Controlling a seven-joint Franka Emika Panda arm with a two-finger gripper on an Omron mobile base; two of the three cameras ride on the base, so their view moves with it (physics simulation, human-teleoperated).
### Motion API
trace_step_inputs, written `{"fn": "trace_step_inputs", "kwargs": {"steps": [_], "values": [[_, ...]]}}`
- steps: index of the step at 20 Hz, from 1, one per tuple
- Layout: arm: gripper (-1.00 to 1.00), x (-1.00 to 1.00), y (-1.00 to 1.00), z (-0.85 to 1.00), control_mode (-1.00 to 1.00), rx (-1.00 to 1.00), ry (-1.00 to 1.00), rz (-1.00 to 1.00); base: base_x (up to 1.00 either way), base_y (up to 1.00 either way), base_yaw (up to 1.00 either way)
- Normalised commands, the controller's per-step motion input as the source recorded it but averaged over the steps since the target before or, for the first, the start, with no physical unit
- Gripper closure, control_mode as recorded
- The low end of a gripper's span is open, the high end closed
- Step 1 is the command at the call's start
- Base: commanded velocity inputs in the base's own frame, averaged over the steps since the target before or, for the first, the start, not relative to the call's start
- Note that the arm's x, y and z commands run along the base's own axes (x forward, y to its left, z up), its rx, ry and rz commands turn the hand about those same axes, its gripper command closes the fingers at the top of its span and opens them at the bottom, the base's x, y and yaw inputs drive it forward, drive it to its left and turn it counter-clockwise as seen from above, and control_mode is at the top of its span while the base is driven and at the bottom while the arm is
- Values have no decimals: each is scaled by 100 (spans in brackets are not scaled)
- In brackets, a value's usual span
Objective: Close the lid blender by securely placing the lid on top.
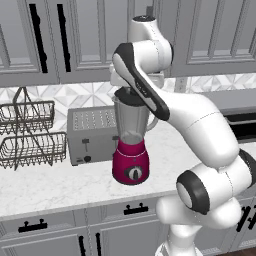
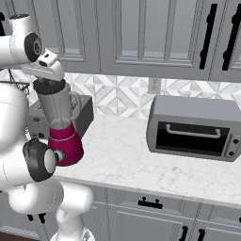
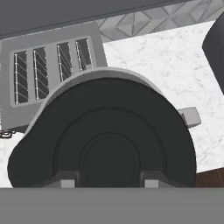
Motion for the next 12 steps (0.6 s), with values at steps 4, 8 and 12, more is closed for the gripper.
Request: {"fn": "trace_step_inputs", "kwargs": {"steps": [4,8,12], "values": [[100,32,6,0,-100,0,0,0,0,0,0],[100,36,0,0,-100,-4,0,0,0,0,0],[100,18,0,-2,-100,-5,0,1,0,0,0]]}}
